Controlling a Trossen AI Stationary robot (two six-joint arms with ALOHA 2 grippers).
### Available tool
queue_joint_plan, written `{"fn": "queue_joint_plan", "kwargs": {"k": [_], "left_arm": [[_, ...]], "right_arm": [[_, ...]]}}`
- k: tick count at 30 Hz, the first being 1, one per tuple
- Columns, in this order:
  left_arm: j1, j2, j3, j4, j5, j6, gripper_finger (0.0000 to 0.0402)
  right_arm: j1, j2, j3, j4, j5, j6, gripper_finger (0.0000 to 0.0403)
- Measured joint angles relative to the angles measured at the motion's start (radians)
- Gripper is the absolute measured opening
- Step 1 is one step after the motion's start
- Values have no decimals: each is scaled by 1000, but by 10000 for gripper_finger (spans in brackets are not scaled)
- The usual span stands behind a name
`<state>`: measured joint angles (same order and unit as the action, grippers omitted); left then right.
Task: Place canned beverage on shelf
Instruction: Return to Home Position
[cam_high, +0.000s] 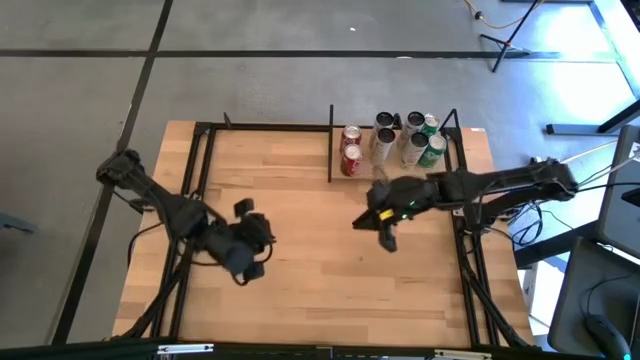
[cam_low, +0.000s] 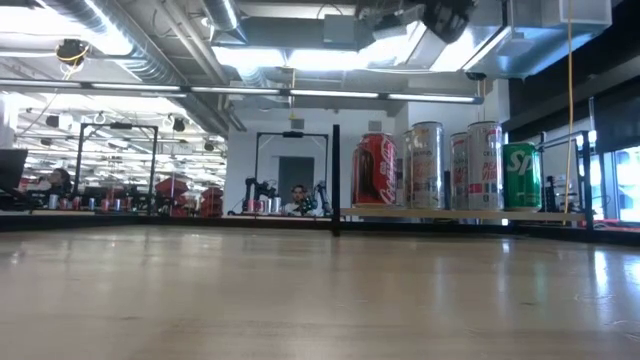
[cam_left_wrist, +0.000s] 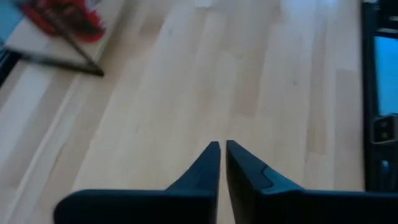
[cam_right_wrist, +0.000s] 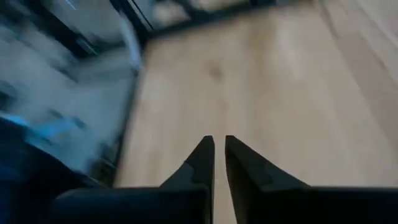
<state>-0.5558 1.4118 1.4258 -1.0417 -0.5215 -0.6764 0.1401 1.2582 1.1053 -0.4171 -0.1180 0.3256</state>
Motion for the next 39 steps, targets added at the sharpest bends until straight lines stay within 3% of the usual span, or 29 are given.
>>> {"fn": "queue_joint_plan", "kwargs": {"k": [6, 8, 10, 13, 16, 19, 22, 24, 27, 30, 34, 36, 39], "left_arm": [[133, -22, 0, 149, 199, 236, 4], [185, -22, 0, 181, 228, 257, 1], [233, -22, 0, 186, 242, 268, 2], [297, -22, 0, 142, 174, 230, 2], [336, -20, 0, 138, -17, 102, 2], [364, -21, 0, 136, -137, 115, 1], [392, -20, 0, 126, -162, 110, 2], [411, -18, -9, 133, -159, 195, 5], [421, -36, -79, 181, -74, 390, 6], [452, -102, -197, 346, 110, 507, 7], [524, -245, -395, 613, 344, 527, 7], [541, -331, -485, 684, 357, 522, 7], [544, -476, -613, 748, 269, 525, 7]], "right_arm": [[-118, -212, -293, 392, -193, 13, 5], [-150, -277, -356, 450, -191, 13, 4], [-176, -331, -400, 441, -123, -15, 12], [-206, -366, -449, 367, 23, -72, 23], [-207, -372, -462, 330, 112, -2, 28], [-205, -372, -468, 286, 94, 77, 28], [-205, -373, -516, 360, 65, 60, 28], [-205, -390, -585, 463, 57, 60, 28], [-206, -434, -699, 650, 22, 64, 28], [-206, -498, -799, 743, 22, 72, 28], [-206, -628, -886, 825, 80, 62, 28], [-206, -684, -917, 819, 120, 60, 28], [-206, -761, -952, 819, 152, 33, 28]]}}
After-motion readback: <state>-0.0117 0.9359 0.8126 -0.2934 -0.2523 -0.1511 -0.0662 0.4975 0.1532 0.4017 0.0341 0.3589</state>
